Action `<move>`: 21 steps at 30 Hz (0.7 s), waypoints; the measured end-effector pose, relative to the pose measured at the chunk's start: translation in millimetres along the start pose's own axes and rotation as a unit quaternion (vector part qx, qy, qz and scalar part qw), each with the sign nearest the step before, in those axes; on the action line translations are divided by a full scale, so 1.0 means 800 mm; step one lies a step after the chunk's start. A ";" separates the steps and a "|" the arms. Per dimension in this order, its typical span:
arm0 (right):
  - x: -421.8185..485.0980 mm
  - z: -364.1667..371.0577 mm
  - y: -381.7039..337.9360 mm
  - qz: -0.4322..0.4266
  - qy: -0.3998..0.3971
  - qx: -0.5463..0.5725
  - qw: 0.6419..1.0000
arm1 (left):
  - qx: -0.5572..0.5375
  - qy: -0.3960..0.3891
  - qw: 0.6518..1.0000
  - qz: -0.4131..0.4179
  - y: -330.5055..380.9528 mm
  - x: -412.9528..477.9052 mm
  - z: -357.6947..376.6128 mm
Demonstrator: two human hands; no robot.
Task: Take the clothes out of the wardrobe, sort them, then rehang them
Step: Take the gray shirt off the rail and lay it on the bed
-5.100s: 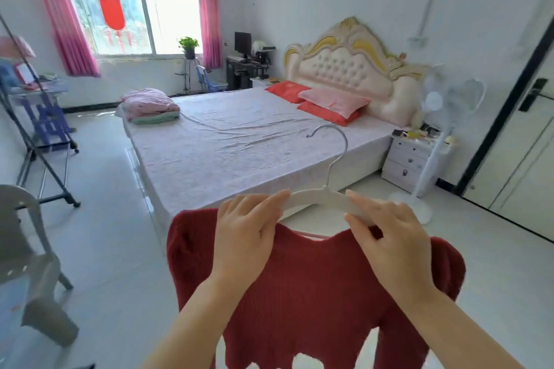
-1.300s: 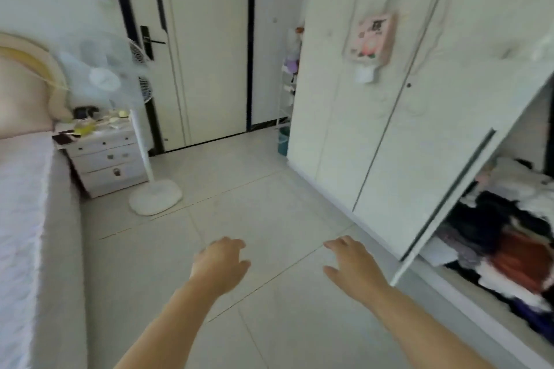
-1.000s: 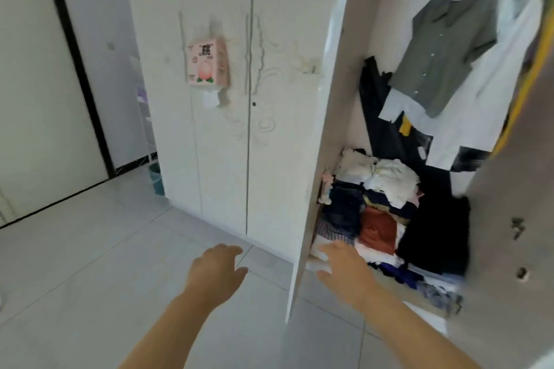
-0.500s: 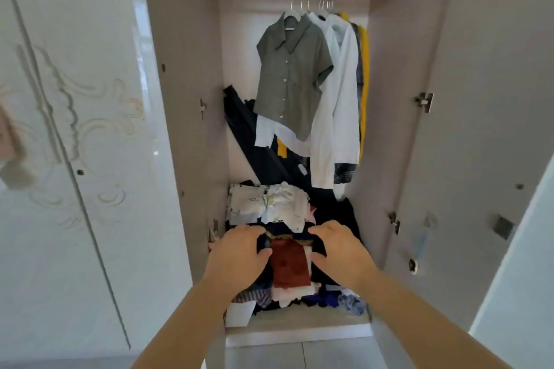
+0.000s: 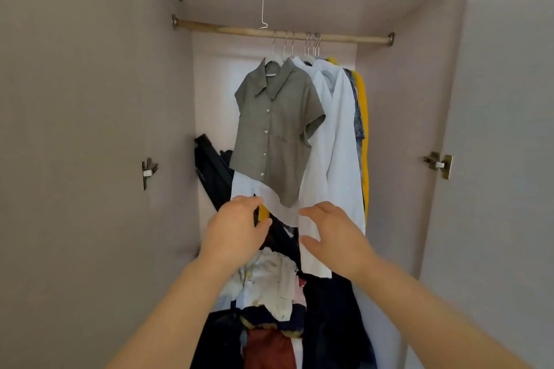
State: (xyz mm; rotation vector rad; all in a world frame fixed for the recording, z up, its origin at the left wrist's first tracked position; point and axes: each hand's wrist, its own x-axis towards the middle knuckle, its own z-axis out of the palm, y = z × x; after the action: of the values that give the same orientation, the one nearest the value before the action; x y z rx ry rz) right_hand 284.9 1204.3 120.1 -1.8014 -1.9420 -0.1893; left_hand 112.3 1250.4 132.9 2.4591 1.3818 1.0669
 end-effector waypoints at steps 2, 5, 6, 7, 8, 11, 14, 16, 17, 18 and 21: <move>0.046 -0.006 0.022 -0.016 0.018 0.003 1.000 | 0.004 0.026 1.000 -0.007 -0.001 0.046 0.007; 0.115 -0.020 0.053 -0.037 0.037 0.001 0.999 | -0.007 0.061 0.998 -0.022 -0.001 0.111 0.014; 0.137 -0.025 0.060 -0.045 0.048 0.000 0.998 | -0.011 0.075 0.997 -0.021 -0.001 0.130 0.014; 0.156 -0.030 0.064 -0.051 0.059 0.001 0.997 | -0.013 0.088 0.996 -0.018 -0.002 0.147 0.014; 0.178 -0.034 0.069 -0.057 0.071 0.004 0.996 | -0.015 0.100 0.995 -0.017 -0.003 0.166 0.014; 0.234 -0.042 0.081 -0.078 0.102 0.006 0.992 | -0.011 0.126 0.992 -0.016 -0.009 0.216 0.016; 0.288 -0.046 0.088 -0.101 0.133 -0.003 0.986 | -0.009 0.151 0.988 -0.009 -0.017 0.268 0.017; 0.327 -0.050 0.091 -0.115 0.157 -0.015 0.981 | -0.013 0.172 0.985 0.001 -0.024 0.303 0.017; 0.348 -0.053 0.091 -0.121 0.170 -0.024 0.978 | -0.016 0.182 0.983 0.005 -0.027 0.321 0.016; 0.370 -0.056 0.092 -0.126 0.182 -0.032 0.975 | -0.020 0.191 0.981 0.008 -0.031 0.340 0.016; 0.438 -0.067 0.092 -0.137 0.216 -0.049 0.965 | -0.025 0.213 0.976 0.030 -0.048 0.398 0.017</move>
State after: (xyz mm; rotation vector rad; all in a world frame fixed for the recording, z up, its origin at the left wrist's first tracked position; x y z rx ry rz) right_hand 363.1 1507.1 302.6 -1.3899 -1.8720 -0.7188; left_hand 199.6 1526.5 271.2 2.3359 1.3635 1.6986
